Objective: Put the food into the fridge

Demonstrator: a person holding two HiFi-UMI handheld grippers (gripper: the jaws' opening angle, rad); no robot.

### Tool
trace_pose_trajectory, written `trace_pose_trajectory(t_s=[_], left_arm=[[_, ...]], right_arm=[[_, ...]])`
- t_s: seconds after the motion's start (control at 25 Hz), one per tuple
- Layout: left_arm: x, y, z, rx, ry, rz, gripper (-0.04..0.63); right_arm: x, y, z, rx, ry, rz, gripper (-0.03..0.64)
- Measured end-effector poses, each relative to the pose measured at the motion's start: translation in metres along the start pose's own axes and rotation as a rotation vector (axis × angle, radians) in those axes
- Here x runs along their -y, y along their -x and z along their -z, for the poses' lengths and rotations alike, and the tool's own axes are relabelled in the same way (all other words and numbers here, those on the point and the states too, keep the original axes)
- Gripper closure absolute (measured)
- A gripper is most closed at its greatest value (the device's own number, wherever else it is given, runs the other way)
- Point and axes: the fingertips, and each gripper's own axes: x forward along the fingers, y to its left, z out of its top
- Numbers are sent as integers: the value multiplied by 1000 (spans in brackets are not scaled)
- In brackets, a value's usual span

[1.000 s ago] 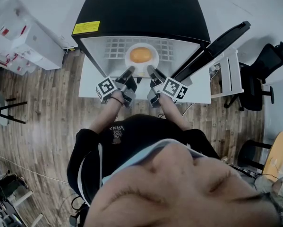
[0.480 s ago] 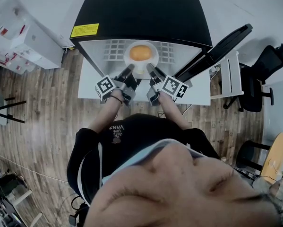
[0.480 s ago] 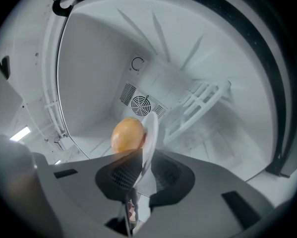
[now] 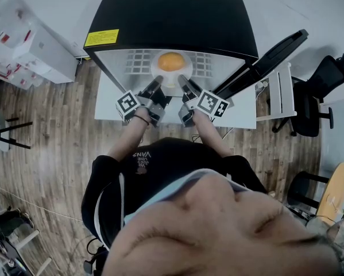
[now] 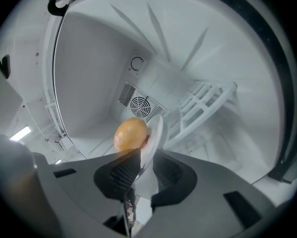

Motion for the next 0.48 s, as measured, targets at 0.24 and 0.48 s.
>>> trace_pose_trajectory(t_s=[0.24,0.48], left_arm=[[6,-2,-1,12,5,20,571],[4,-3,-4,38,21,16,569]], right_arm=[[-1,-1,0,-2,-4,-11,543],[-4,2,-2,7,8,-19,515]])
